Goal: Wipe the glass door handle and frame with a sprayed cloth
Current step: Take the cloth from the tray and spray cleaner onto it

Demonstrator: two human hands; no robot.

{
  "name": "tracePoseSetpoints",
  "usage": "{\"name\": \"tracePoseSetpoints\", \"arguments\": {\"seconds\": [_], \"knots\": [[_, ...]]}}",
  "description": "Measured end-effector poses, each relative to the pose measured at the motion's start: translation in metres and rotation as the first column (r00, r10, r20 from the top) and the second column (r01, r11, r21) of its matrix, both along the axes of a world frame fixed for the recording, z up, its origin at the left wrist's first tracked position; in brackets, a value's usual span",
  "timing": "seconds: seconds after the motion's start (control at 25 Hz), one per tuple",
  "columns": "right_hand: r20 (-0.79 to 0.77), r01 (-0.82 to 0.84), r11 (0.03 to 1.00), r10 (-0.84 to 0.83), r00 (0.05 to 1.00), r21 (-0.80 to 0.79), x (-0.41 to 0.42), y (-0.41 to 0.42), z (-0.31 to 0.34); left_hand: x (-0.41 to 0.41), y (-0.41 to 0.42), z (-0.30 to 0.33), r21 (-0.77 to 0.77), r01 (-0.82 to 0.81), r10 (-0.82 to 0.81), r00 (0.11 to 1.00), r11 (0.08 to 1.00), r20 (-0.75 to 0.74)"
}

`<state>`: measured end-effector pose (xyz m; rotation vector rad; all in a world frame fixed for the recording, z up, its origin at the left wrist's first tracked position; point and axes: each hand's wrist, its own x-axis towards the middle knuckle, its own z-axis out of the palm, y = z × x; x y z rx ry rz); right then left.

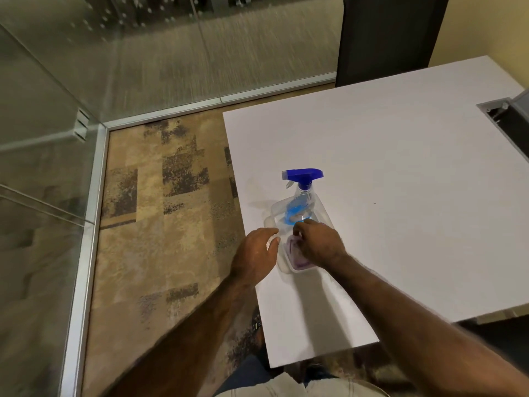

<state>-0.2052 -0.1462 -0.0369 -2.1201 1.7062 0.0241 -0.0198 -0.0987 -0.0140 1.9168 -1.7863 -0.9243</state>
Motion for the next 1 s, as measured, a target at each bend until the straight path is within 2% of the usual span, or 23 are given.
{"name": "tracePoseSetpoints", "arguments": {"seconds": [0.08, 0.2, 0.28, 0.44, 0.68, 0.88, 1.0], "knots": [[0.111, 0.054, 0.998, -0.052, 0.993, -0.018, -0.014, 0.006, 0.008, -0.009, -0.002, 0.008, 0.087, -0.057, 0.062, 0.997, 0.995, -0.054], [0.334, 0.096, 0.994, -0.074, 0.940, -0.051, -0.034, 0.018, 0.021, -0.020, -0.005, 0.015, 0.167, 0.006, 0.011, 0.995, 0.986, -0.102], [0.491, 0.103, 0.992, -0.055, 0.869, -0.072, -0.047, 0.025, 0.031, -0.026, -0.007, 0.019, 0.179, 0.077, -0.046, 0.984, 0.981, -0.170], [0.701, 0.144, 0.987, -0.152, 0.696, 0.072, -0.058, 0.031, 0.048, -0.035, -0.008, 0.024, 0.133, 0.087, -0.062, 0.981, 0.987, -0.183], [0.806, 0.113, 0.971, -0.238, 0.542, 0.210, -0.051, 0.041, 0.059, -0.040, -0.007, 0.040, 0.041, -0.066, 0.074, 0.971, 0.997, -0.226], [0.769, 0.081, 0.969, -0.236, 0.594, 0.234, -0.036, 0.052, 0.056, -0.020, -0.002, 0.057, 0.069, -0.188, 0.200, 0.906, 0.980, -0.374], [0.781, 0.061, 0.966, -0.239, 0.576, 0.251, -0.040, 0.046, 0.052, 0.009, 0.006, 0.065, 0.105, -0.204, 0.229, 0.842, 0.973, -0.488]]}}
